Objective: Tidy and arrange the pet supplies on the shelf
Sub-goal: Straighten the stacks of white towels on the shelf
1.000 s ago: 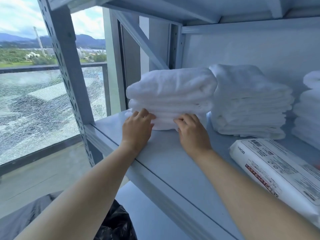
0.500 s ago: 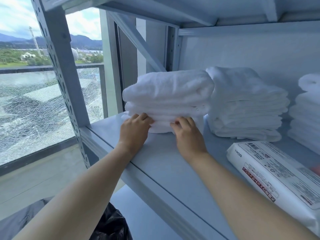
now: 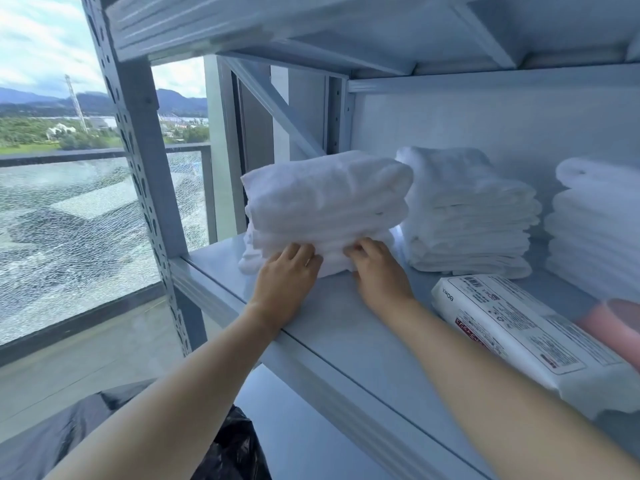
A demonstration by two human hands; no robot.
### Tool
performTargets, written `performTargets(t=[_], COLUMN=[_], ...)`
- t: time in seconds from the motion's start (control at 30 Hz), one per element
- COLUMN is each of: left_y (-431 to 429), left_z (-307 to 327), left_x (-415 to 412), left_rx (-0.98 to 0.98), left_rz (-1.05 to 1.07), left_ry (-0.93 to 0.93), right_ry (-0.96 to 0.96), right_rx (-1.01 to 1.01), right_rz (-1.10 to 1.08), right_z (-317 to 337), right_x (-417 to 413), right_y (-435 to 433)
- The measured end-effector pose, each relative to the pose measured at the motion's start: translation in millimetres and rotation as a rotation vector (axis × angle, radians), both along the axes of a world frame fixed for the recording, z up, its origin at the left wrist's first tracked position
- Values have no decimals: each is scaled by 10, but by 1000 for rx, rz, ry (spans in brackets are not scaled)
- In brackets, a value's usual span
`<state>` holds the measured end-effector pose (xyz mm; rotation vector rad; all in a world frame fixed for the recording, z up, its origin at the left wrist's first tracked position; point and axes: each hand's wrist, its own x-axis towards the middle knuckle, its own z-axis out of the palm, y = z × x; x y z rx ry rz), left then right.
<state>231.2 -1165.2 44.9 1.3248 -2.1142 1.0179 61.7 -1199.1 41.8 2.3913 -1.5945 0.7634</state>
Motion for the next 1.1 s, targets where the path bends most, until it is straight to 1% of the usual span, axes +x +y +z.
performTargets(t=[0.1,0.23,0.3,0.4,0.67,0.8,0.87,0.93,1.0,1.1], left_y=[-9,-51,-71,-110,-253,-302,-289,-233,-152,-51], left_z=[19,20,19,34,91,106,97,65,38,125], left_x=[-28,-39,-47,-43,-197,-299,-253,-142,13,237], left_rx=[-50,12,8,-15,-23,-29,-22,-21,-86,-196], left_rz=[-50,-40,-38,-102,-90,-99,-147,-196,-248,-216], left_ry=[1,27,28,17,-132,-128,-117,-45,10,-25], right_ry=[-48,-70,-73,-32,97,42,-3,-53,-96,-112], right_rx=[-52,-34,-17,47,185,278,248,146,23,-132], right_rz=[47,35,26,2,-93,-109,-107,-91,-63,8], right_z=[-39,-91,-90,-61,0,-53,-76,-67,-13,118], right_x=[10,-4,-18,-18,22,-46,-54,-44,-5,98], right_y=[23,22,9,-8,-184,-243,-216,-175,-129,-59])
